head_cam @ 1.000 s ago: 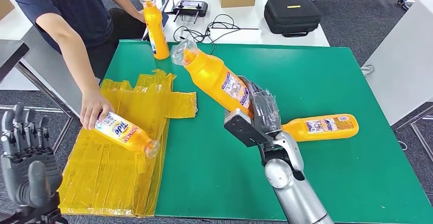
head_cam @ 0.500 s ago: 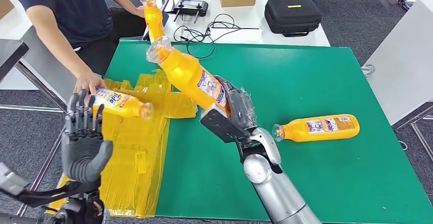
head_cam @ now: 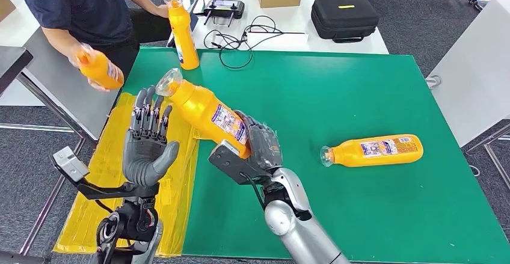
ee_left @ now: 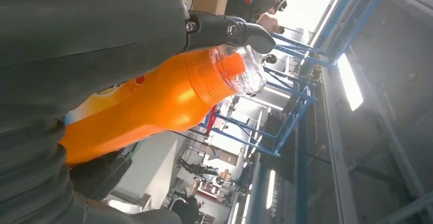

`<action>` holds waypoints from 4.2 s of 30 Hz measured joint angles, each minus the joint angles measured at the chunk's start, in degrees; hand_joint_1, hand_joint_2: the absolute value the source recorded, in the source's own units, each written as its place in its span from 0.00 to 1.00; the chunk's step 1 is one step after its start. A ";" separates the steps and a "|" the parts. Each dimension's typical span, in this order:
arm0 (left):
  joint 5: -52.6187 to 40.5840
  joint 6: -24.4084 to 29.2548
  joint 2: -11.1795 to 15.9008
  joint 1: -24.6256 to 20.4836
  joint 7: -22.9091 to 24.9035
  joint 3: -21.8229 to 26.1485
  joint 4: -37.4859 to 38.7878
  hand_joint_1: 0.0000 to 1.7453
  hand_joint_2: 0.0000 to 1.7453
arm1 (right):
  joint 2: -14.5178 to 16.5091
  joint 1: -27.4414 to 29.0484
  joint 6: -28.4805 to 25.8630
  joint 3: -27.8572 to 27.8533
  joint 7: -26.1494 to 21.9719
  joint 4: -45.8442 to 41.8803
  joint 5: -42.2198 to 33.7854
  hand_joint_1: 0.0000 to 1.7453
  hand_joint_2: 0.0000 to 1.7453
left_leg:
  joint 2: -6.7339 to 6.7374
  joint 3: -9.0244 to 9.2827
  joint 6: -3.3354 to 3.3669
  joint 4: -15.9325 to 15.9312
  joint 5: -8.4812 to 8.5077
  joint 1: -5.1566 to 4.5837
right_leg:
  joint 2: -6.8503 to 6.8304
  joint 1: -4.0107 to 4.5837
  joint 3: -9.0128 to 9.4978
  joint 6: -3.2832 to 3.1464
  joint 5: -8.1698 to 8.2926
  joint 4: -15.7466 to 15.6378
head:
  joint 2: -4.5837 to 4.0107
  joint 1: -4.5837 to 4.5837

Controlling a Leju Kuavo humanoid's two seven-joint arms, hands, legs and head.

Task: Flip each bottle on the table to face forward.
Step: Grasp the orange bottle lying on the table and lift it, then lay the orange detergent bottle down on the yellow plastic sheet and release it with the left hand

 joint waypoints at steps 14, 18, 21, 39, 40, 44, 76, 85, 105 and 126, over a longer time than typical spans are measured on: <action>1.56 1.80 0.54 -0.48 -0.32 2.89 1.10 0.00 1.00 | -0.08 6.03 -5.28 1.66 1.53 -12.26 5.74 1.00 1.00 | -0.02 -0.06 0.01 0.00 -0.01 -0.02 | 0.00 -0.02 -0.03 0.00 0.00 -0.01 | 0.00 0.01; 1.57 1.78 0.82 0.17 -0.34 3.93 0.83 0.00 1.00 | -0.99 7.62 -5.43 1.39 1.45 -16.44 5.98 1.00 1.00 | -0.02 -0.08 0.01 0.00 -0.01 -0.02 | 0.00 -0.01 -0.05 0.00 0.00 -0.02 | 0.00 0.01; 1.51 1.76 0.89 0.59 -0.39 4.52 0.65 0.00 1.00 | -1.39 8.82 -6.70 1.06 0.56 -18.67 6.54 1.00 1.00 | -0.02 -0.07 0.01 0.00 -0.01 -0.02 | 0.00 -0.01 -0.05 0.00 0.00 -0.01 | 0.00 0.00; 1.31 -2.43 -1.20 3.63 1.95 4.49 -1.82 0.00 1.00 | 1.95 5.37 -2.78 1.73 0.74 -9.79 6.28 1.00 1.00 | -0.02 -0.07 0.00 -0.01 0.02 -0.01 | 0.00 0.00 -0.02 0.00 0.00 0.01 | 0.01 0.01; 1.42 -2.63 -1.34 3.64 2.05 4.08 -1.95 0.00 1.00 | 2.56 4.61 -2.78 2.03 0.96 -7.98 6.44 1.00 1.00 | -0.02 -0.07 0.00 -0.01 0.02 -0.01 | 0.00 0.00 -0.02 0.00 0.00 0.02 | 0.01 0.01; 1.59 -3.09 -1.93 3.68 2.33 2.51 -2.59 0.00 1.00 | 4.87 2.09 -3.02 3.07 1.92 -1.76 6.97 1.00 1.00 | -0.03 -0.09 0.00 -0.01 0.01 -0.01 | -0.01 0.00 -0.05 0.00 0.00 0.01 | 0.01 0.00; 8.87 -0.53 -1.64 3.25 5.43 5.44 -3.34 0.00 1.00 | 7.46 -5.24 -5.98 19.54 8.24 7.76 13.67 1.00 1.00 | 0.01 -0.11 0.00 -0.01 0.01 -0.01 | 0.02 -0.01 -0.10 -0.01 0.00 0.01 | 0.00 0.02; 8.87 -0.65 -1.63 3.23 5.66 5.90 -3.38 0.00 1.00 | 7.58 -5.64 -5.52 20.05 8.45 7.77 12.75 1.00 1.00 | 0.01 -0.11 0.00 -0.01 0.01 -0.01 | 0.02 -0.01 -0.10 -0.01 0.00 0.01 | 0.01 0.02; 8.34 -0.72 -1.51 3.25 4.97 6.41 -3.44 1.00 1.00 | 7.80 -6.23 -4.87 20.46 8.34 8.28 10.51 1.00 1.00 | 0.01 -0.10 0.00 -0.01 0.01 -0.01 | 0.02 -0.01 -0.11 -0.01 0.00 0.00 | 0.00 0.02; 1.85 -0.88 -1.49 5.03 1.97 10.20 -4.85 1.00 1.00 | 7.98 -6.26 -7.19 18.61 7.05 9.20 12.75 1.00 1.00 | 0.02 -0.13 0.00 -0.01 0.01 -0.01 | 0.02 -0.01 -0.11 -0.01 0.00 0.01 | 0.00 0.05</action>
